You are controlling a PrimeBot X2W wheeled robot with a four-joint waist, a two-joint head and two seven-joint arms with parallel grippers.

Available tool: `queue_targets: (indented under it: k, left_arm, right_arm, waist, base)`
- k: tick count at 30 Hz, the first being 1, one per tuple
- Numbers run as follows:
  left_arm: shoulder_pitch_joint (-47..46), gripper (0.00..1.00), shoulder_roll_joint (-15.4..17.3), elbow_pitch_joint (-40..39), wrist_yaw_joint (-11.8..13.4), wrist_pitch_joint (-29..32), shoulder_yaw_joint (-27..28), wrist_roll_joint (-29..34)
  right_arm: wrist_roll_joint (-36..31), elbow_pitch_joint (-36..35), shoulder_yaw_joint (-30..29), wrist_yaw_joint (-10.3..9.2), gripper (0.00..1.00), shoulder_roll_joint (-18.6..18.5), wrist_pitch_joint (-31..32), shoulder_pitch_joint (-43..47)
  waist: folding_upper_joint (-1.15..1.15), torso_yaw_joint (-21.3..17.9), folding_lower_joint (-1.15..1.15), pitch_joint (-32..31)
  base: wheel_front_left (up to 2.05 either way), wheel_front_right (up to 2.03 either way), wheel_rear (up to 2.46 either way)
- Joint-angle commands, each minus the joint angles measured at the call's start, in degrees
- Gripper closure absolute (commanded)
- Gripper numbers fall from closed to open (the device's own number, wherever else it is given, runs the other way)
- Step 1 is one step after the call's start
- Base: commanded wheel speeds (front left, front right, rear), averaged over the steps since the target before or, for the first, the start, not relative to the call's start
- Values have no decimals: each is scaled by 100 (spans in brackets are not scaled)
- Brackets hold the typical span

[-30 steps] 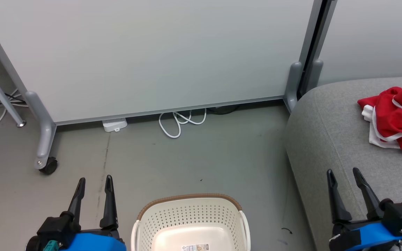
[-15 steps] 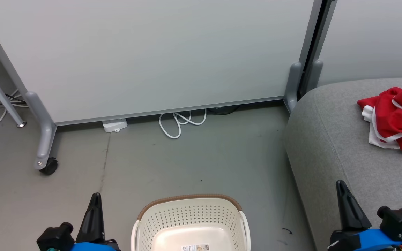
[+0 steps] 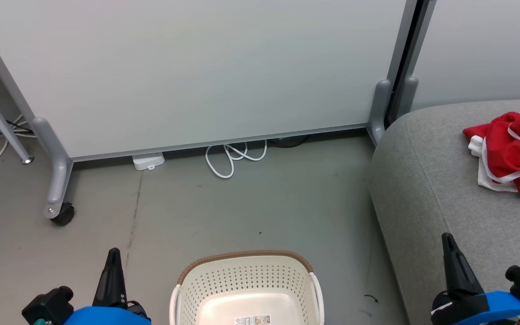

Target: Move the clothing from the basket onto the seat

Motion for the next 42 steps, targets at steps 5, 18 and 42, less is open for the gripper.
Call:
queue_targets:
  k: [5,18,42]
  left_arm:
    - [-259,100,9,-120,-36,164,91,-605]
    - [-373,100,-9,-148,-69,443,213,-1641]
    - [-559,100,-41,-189,-120,909,425,-3342]
  right_arm:
    - [648,-109,-51,2,100,5,153,-197]
    - [1734,-120,-108,2,100,28,440,-283]
    - [3516,-133,-208,3,100,64,911,-421]
  waist:
    - [0,0,0,8]
    - [0,0,0,26]
    - [0,1,0,63]
  base:
    - [0,0,0]
    - [0,0,0]
    - [0,0,0]
